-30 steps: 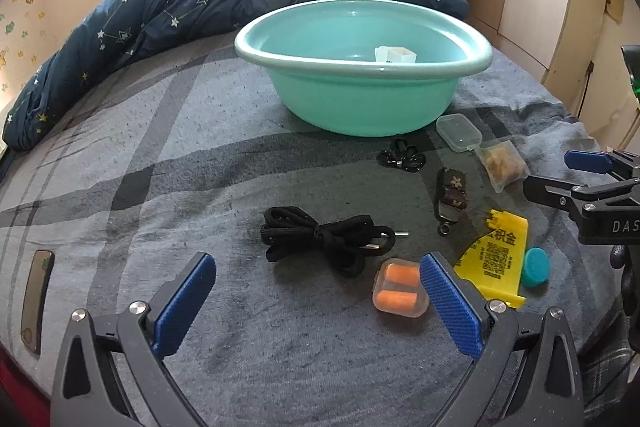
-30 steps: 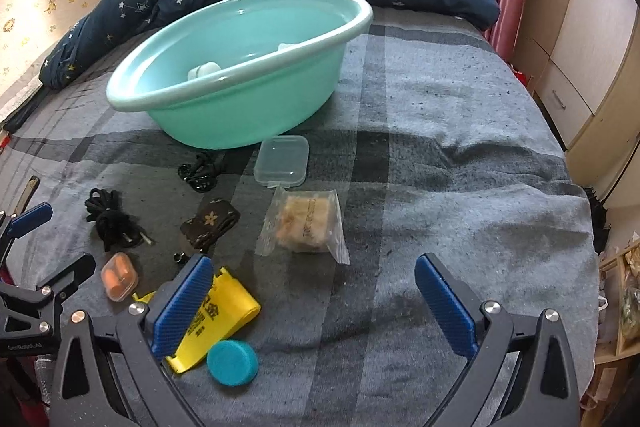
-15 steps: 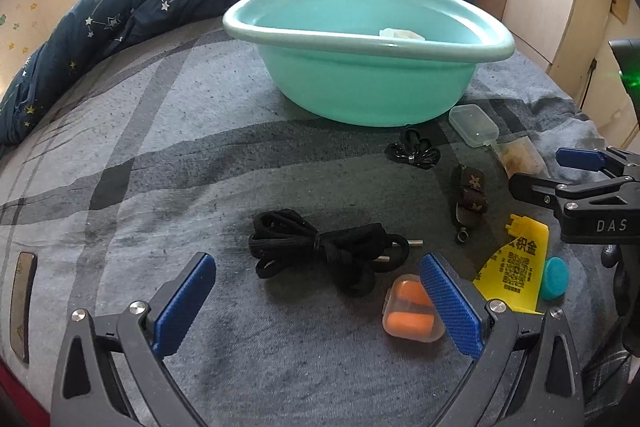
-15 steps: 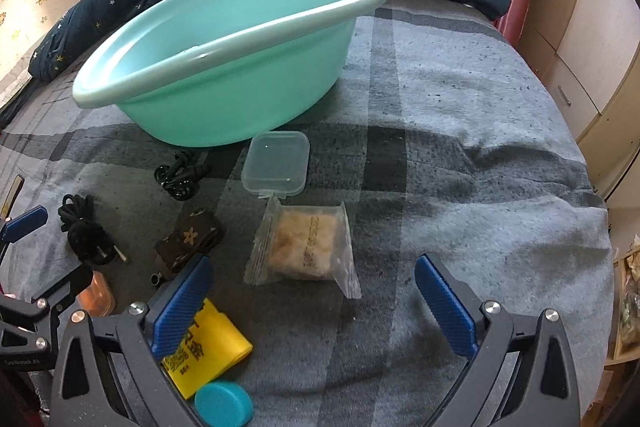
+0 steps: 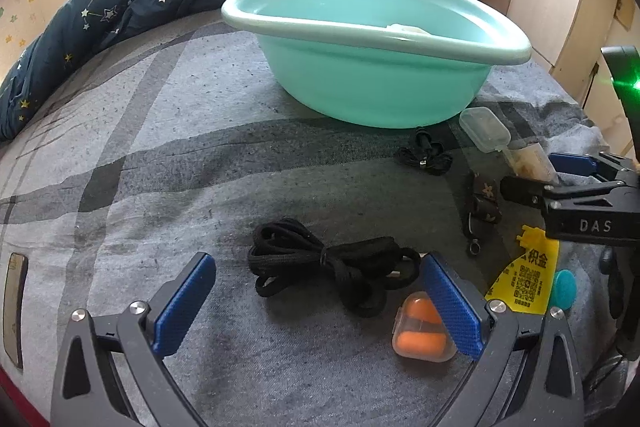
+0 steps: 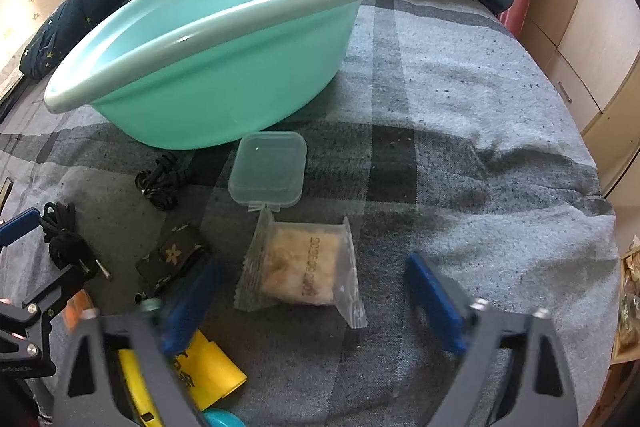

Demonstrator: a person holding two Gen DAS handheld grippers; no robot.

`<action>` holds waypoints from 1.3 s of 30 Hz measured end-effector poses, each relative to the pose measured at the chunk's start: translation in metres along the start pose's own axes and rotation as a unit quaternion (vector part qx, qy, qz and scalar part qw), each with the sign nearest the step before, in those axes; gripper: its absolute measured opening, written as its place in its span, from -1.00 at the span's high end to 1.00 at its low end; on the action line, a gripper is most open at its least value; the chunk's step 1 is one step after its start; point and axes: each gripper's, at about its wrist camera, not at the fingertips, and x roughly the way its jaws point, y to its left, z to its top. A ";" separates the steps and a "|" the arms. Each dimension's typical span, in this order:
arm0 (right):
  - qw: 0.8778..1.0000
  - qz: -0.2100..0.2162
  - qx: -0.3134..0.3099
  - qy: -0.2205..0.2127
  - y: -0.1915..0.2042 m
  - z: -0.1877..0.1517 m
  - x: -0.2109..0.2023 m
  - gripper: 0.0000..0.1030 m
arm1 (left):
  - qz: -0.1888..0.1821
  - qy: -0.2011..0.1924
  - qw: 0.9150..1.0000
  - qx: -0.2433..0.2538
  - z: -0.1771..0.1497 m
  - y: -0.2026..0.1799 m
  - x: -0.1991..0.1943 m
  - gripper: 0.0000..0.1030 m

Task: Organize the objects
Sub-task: 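Grasp the bagged food with the right gripper while the left grasps the black cable, then carry the bagged food with the right gripper while the left carries the cable over the basin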

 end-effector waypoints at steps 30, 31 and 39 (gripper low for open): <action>1.000 0.017 -0.002 -0.023 0.000 0.003 -0.029 0.18 | -0.052 0.015 0.998 -0.011 0.006 -0.002 0.000 0.49; 1.000 0.017 -0.001 -0.024 0.000 0.002 -0.030 0.18 | -0.053 0.015 0.998 -0.010 0.006 -0.002 -0.001 0.63; 0.999 0.017 0.002 -0.037 -0.002 0.001 -0.044 0.18 | -0.054 0.003 0.999 -0.008 0.004 -0.002 -0.015 0.71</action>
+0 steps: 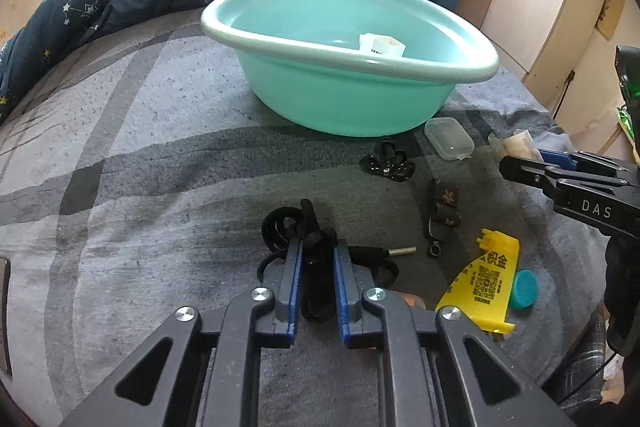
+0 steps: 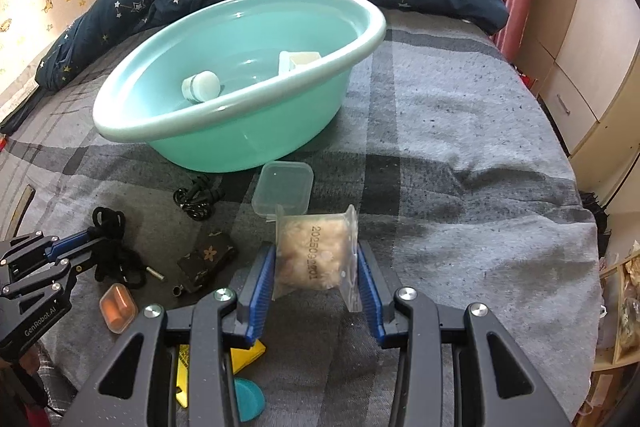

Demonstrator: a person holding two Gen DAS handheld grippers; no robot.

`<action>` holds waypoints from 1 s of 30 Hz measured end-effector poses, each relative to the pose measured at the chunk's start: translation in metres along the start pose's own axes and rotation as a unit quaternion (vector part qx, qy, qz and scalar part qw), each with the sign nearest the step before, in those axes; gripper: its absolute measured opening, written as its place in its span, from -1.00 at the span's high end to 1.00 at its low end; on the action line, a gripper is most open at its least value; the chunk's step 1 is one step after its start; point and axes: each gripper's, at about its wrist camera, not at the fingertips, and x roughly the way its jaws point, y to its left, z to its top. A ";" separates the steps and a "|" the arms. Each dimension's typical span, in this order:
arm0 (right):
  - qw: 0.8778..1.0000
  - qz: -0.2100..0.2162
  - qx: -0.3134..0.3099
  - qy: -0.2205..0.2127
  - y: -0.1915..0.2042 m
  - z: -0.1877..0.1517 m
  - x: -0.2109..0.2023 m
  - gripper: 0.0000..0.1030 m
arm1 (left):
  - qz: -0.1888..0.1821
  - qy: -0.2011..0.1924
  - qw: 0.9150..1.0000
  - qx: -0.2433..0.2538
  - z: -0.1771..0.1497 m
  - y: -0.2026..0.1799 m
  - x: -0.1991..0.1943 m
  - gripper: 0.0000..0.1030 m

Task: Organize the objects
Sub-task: 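Carry the bagged food with the right gripper while the left carries the cable over the basin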

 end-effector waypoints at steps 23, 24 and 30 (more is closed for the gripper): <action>0.999 -0.001 -0.011 -0.044 0.009 -0.010 -0.054 0.17 | 0.002 -0.057 0.998 0.023 0.002 -0.016 -0.062 0.72; 0.999 -0.001 -0.012 -0.046 0.010 -0.011 -0.056 0.17 | 0.002 -0.058 0.998 0.023 0.001 -0.017 -0.065 0.72; 0.998 -0.001 -0.019 -0.055 0.015 -0.013 -0.070 0.17 | 0.001 -0.070 0.997 0.027 0.001 -0.022 -0.078 0.72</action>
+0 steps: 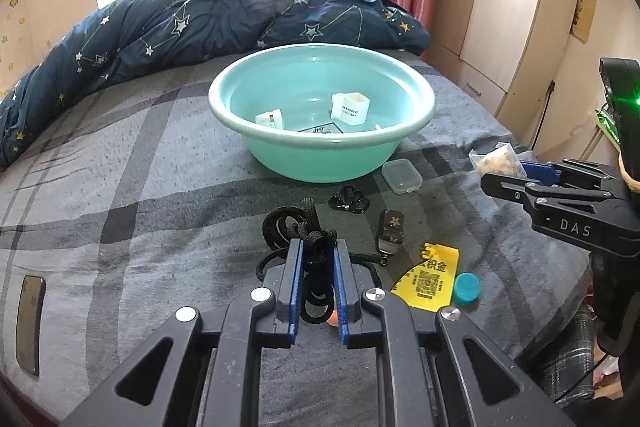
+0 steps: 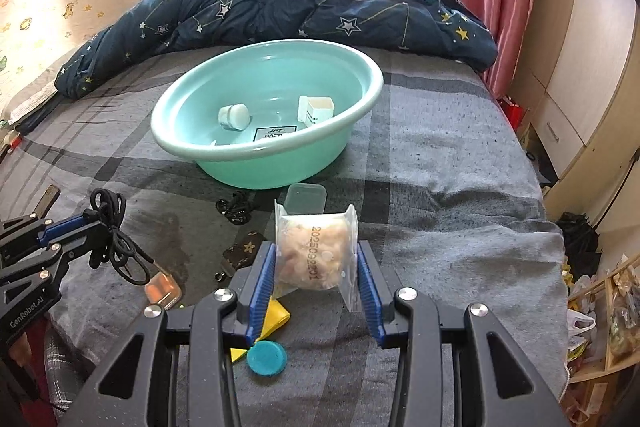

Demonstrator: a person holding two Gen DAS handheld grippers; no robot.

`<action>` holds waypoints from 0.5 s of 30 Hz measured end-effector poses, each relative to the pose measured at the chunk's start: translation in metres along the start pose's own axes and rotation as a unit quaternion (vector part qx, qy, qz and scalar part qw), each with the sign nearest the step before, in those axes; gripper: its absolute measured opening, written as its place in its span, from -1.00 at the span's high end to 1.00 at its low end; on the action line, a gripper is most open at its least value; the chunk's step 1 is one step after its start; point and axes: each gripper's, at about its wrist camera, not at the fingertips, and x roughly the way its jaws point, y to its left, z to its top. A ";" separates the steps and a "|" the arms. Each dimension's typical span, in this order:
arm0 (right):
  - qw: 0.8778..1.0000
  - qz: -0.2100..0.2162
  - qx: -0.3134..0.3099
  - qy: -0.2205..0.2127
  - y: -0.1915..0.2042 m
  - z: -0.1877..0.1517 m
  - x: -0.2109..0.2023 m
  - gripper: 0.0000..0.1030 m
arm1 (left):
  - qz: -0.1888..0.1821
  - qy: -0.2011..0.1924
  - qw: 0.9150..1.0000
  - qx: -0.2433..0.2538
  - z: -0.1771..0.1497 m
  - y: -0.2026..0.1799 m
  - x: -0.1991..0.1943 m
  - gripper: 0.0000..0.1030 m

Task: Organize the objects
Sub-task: 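Carry the bagged food with the right gripper while the left carries the cable over the basin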

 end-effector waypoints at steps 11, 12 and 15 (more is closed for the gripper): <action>1.000 0.008 -0.010 -0.013 0.009 0.000 -0.019 0.17 | -0.006 -0.015 1.000 0.010 0.003 -0.008 -0.023 0.72; 1.000 0.008 -0.010 -0.015 0.010 0.000 -0.021 0.17 | -0.005 -0.017 1.000 0.012 0.003 -0.009 -0.025 0.72; 1.000 0.009 -0.012 -0.018 0.011 0.001 -0.026 0.17 | -0.005 -0.021 1.000 0.016 0.005 -0.012 -0.030 0.72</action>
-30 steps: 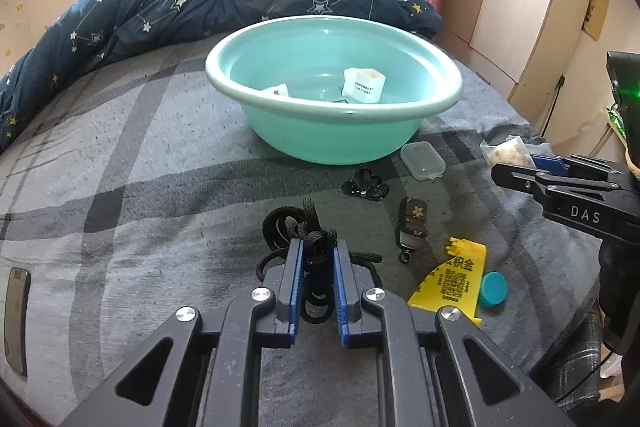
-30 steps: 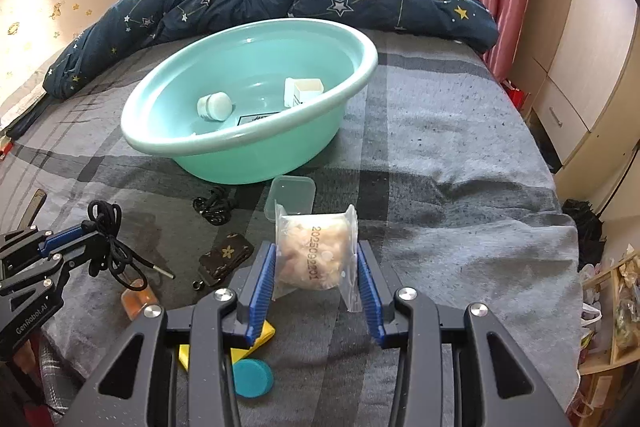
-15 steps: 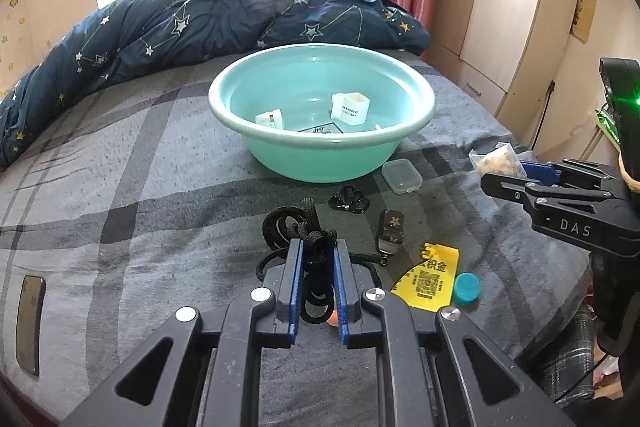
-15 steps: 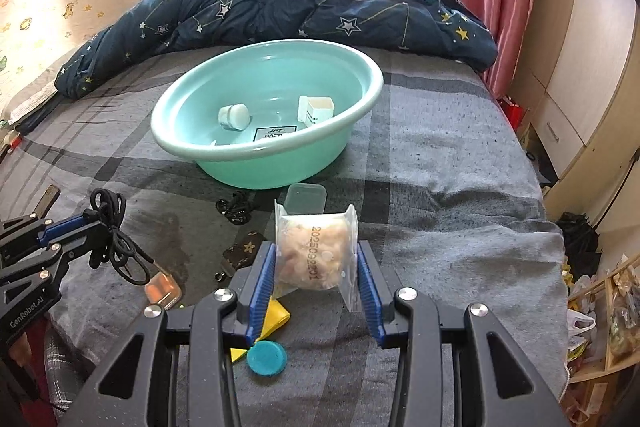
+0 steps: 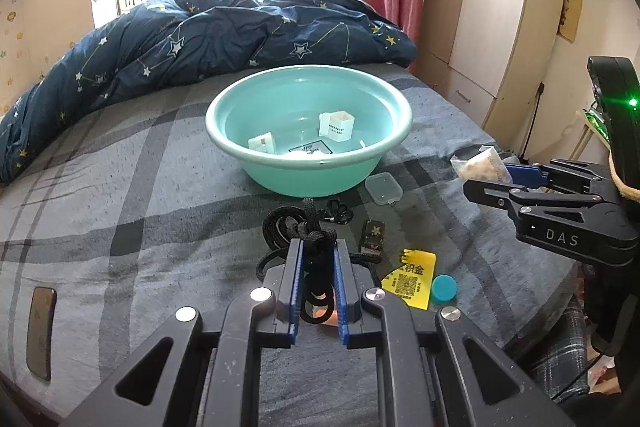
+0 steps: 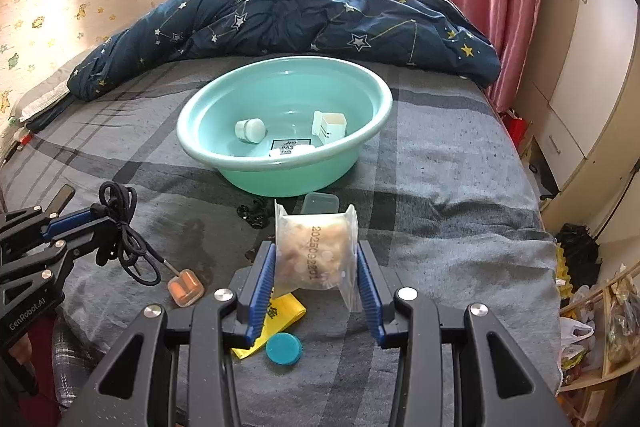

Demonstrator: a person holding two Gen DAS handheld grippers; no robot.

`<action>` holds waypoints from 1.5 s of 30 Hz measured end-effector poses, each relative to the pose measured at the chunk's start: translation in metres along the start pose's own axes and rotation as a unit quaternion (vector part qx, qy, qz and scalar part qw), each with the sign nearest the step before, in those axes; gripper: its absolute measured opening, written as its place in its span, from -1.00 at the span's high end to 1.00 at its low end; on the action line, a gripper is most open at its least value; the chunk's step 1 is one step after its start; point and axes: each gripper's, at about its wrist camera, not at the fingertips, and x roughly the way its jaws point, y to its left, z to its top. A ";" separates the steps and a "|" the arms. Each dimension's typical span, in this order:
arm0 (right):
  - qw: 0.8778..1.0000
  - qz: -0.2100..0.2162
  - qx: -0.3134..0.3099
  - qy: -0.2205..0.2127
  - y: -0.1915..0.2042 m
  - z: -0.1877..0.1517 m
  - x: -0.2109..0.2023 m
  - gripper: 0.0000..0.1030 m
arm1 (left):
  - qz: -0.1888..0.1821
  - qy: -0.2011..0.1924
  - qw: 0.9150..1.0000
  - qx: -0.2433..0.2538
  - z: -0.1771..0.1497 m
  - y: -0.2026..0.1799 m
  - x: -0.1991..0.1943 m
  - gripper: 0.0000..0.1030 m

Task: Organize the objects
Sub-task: 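Carry the bagged food with the right gripper while the left carries the cable over the basin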

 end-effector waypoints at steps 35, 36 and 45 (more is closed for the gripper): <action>0.999 0.017 -0.034 -0.039 0.012 0.056 -0.030 0.17 | -0.023 -0.046 0.998 0.024 0.066 -0.012 -0.023 0.72; 0.998 0.017 -0.035 -0.041 0.011 0.059 -0.029 0.17 | -0.023 -0.047 0.998 0.026 0.070 -0.012 -0.022 0.71; 0.998 0.019 -0.034 -0.041 0.006 0.086 -0.013 0.17 | -0.023 -0.053 0.998 0.030 0.098 -0.006 -0.009 0.72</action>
